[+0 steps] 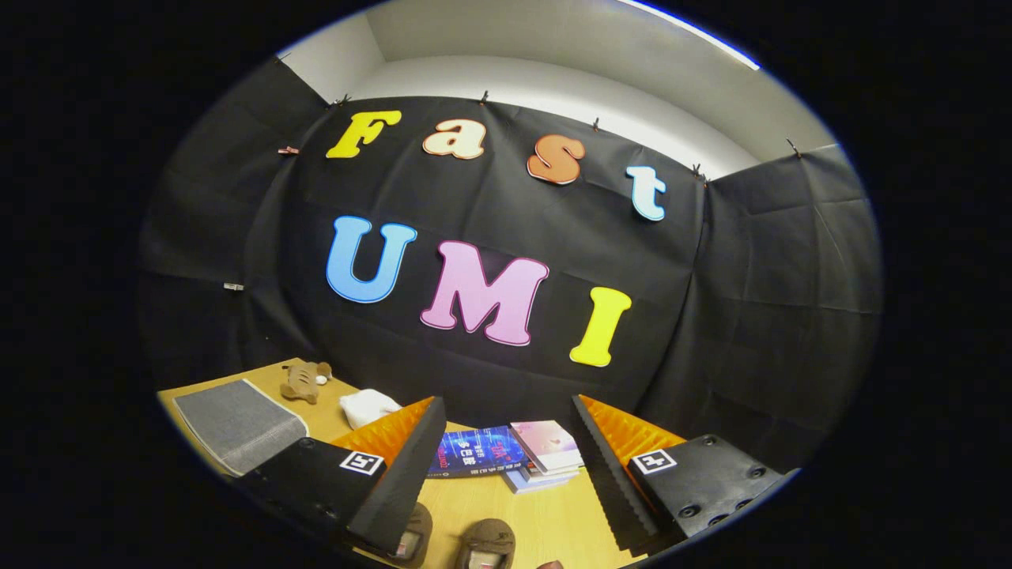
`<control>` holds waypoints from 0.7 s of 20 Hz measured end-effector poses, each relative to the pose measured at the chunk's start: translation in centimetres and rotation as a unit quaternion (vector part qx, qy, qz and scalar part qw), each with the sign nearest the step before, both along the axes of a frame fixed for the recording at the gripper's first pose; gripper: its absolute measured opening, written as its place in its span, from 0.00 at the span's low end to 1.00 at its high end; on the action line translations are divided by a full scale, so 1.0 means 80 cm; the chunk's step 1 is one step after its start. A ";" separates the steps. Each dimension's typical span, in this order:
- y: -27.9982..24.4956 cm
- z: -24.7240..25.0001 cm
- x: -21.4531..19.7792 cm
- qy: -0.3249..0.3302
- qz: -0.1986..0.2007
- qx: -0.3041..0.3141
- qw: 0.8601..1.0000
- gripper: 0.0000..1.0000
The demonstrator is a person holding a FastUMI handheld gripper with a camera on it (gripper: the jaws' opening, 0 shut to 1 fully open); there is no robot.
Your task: Open the storage box then place both shoes into the box .Put the left shoe in first, then the right shoe, with the right side of both shoes facing outward in a uniform manner.
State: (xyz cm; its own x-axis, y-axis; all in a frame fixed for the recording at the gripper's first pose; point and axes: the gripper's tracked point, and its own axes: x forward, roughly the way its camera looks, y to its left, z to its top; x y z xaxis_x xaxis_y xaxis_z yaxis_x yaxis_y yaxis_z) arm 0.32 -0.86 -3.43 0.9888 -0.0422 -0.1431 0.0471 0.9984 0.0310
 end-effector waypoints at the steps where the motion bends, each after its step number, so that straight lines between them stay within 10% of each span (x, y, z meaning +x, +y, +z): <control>1: 0.000 -0.004 0.000 0.005 -0.001 0.007 1.000 0.97; 7: 0.076 -0.020 0.002 0.031 0.121 0.090 0.988 0.97; 14: 0.214 -0.074 -0.009 0.127 0.283 0.235 0.921 0.98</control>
